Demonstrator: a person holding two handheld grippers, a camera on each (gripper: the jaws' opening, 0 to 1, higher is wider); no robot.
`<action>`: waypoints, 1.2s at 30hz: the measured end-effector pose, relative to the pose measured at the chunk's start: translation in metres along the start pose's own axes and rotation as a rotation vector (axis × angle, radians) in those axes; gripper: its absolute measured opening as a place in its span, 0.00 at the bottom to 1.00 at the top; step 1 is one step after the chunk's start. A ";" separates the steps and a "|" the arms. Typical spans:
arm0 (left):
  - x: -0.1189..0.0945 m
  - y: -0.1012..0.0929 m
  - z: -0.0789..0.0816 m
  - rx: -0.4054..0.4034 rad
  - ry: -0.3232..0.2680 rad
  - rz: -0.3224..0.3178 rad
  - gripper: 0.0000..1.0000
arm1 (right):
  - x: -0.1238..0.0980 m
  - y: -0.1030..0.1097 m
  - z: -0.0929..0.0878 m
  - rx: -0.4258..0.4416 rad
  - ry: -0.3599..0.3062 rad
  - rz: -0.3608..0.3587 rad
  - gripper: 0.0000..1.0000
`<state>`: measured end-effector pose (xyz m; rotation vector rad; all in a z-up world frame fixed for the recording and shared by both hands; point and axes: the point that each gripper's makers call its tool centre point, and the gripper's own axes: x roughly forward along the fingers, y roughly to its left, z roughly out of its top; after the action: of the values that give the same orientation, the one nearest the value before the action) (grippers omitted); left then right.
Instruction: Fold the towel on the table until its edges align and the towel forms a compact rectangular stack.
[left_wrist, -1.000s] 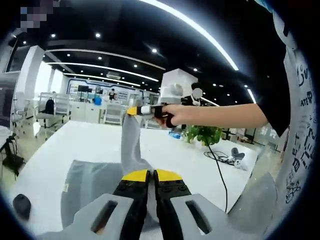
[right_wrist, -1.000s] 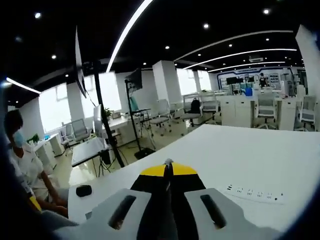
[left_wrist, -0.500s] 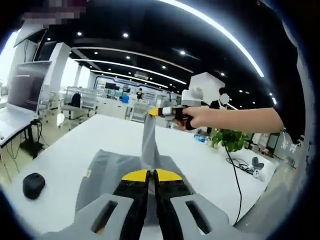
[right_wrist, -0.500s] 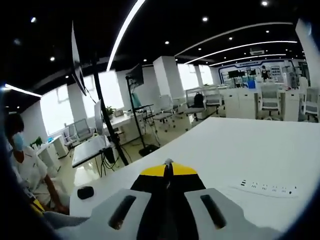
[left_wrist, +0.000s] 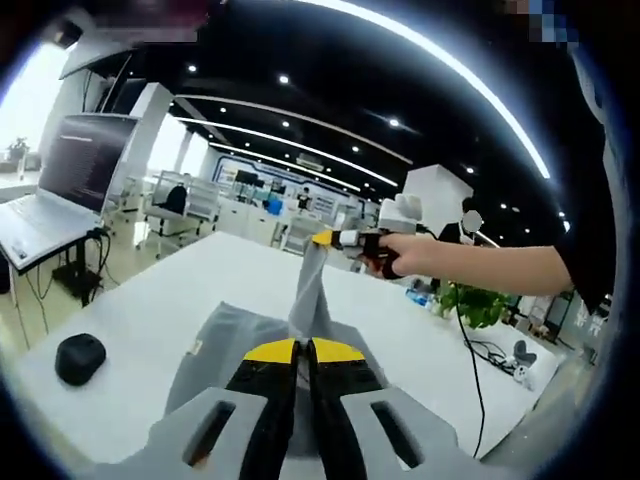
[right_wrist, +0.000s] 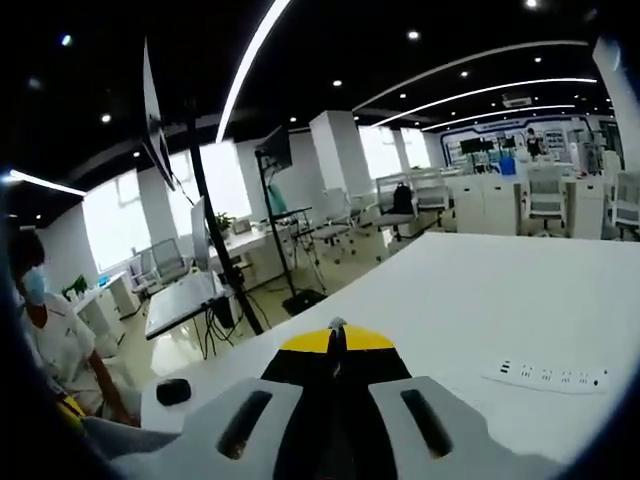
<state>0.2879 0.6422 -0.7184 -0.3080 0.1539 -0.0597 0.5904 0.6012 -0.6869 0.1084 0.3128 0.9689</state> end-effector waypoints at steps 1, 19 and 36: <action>0.000 0.000 0.001 0.002 -0.003 0.000 0.04 | 0.000 0.001 0.002 -0.002 -0.003 0.001 0.00; -0.002 0.046 -0.024 -0.067 0.019 0.086 0.04 | 0.056 0.021 -0.040 -0.003 0.071 0.009 0.00; 0.007 0.107 -0.088 -0.154 0.129 0.226 0.03 | 0.132 0.030 -0.130 -0.086 0.225 -0.042 0.00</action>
<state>0.2849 0.7173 -0.8355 -0.4385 0.3209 0.1577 0.5964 0.7207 -0.8316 -0.0863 0.4772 0.9524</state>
